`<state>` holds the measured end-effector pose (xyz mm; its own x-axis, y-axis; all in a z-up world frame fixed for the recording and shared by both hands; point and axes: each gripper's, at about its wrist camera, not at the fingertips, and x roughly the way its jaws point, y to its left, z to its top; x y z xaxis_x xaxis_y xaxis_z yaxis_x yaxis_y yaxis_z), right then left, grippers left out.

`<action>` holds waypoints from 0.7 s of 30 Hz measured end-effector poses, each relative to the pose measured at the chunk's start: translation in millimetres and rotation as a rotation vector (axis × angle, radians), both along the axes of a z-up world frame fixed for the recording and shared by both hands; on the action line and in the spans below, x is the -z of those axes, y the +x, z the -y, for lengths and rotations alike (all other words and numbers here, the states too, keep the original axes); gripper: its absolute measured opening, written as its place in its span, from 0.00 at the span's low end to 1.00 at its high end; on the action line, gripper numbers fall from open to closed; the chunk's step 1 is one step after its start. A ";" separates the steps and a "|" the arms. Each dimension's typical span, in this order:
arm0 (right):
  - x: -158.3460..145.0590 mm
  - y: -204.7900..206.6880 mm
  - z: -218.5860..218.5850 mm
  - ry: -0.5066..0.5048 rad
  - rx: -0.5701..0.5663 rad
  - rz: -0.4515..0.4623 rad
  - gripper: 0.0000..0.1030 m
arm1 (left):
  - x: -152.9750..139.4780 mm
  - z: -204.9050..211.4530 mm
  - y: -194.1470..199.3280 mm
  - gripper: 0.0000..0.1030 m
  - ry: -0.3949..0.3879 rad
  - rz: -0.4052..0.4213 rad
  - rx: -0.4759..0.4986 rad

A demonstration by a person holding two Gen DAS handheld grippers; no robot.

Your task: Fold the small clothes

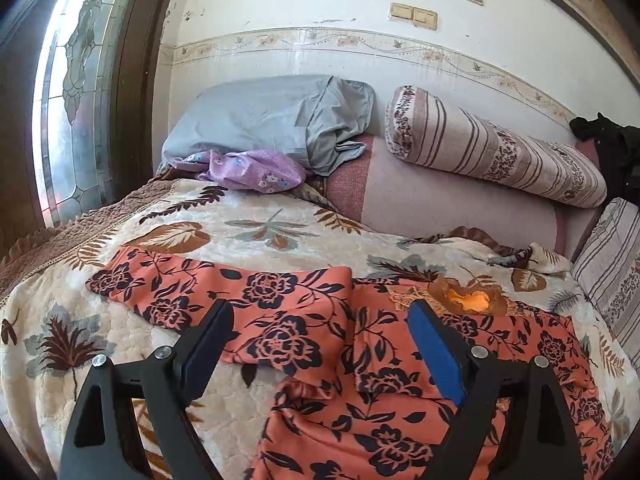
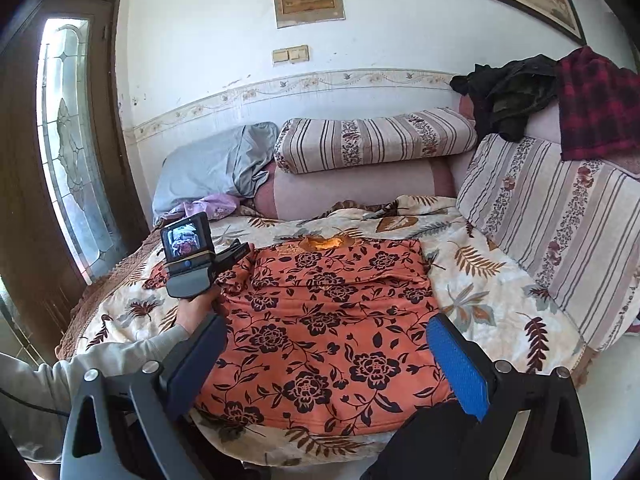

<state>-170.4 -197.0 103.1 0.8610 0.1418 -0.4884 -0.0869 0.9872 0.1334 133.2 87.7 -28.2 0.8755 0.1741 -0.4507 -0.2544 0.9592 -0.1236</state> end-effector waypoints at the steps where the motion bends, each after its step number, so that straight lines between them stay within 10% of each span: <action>1: 3.3 2.1 -1.4 0.006 -0.009 -0.003 0.98 | 1.9 -6.6 -1.4 0.86 0.002 -0.003 -0.013; 21: 57.9 42.9 51.3 0.202 0.035 -0.085 0.98 | 25.0 -11.1 3.3 0.86 -0.018 -0.052 -0.019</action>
<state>-127.5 -248.3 45.1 0.8241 0.2151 -0.5240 -0.0331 0.9418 0.3346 136.5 98.8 -53.2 0.8475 0.1816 -0.4987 -0.2789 0.9518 -0.1274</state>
